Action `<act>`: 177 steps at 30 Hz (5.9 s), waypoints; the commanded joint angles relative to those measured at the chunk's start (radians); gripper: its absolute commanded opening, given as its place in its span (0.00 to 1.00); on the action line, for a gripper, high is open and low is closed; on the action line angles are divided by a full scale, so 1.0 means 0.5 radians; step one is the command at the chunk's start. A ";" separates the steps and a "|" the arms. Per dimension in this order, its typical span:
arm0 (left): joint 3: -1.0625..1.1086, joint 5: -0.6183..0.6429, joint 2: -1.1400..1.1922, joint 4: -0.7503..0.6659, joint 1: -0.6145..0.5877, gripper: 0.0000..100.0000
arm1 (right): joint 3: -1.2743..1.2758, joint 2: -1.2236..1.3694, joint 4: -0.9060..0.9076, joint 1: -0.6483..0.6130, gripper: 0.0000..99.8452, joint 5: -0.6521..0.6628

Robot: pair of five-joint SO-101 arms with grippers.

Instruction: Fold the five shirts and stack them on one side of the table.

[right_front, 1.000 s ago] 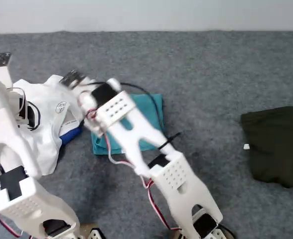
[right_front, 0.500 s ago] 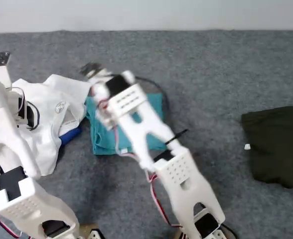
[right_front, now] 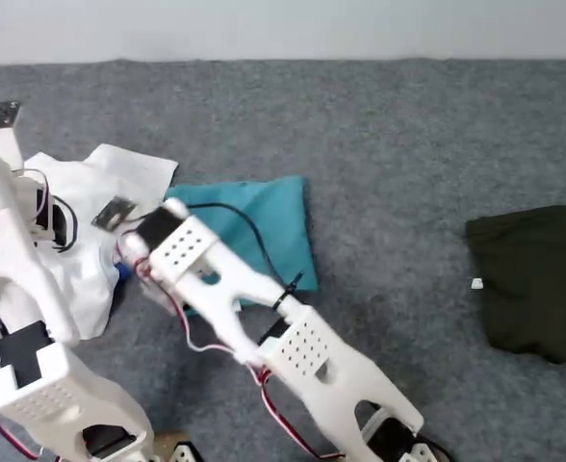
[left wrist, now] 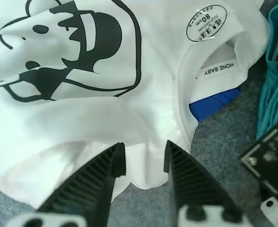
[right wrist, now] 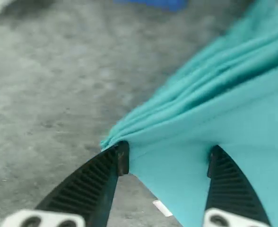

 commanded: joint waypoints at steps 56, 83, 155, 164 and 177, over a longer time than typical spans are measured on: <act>0.032 0.009 -0.009 0.037 0.126 0.14 | -0.080 -0.011 -0.861 0.615 0.27 -0.006; 0.416 -0.175 -0.009 0.034 0.387 0.18 | 0.169 -0.315 0.020 0.990 0.28 0.242; 0.548 -0.175 -0.009 0.012 0.427 0.18 | -0.236 -0.664 0.094 2.773 0.01 -0.420; 0.548 -0.175 -0.009 0.009 0.427 0.18 | 0.031 -0.916 0.094 3.079 0.01 -0.617; 0.551 -0.175 -0.006 0.012 0.427 0.18 | 0.872 -1.324 0.081 3.684 0.01 -0.672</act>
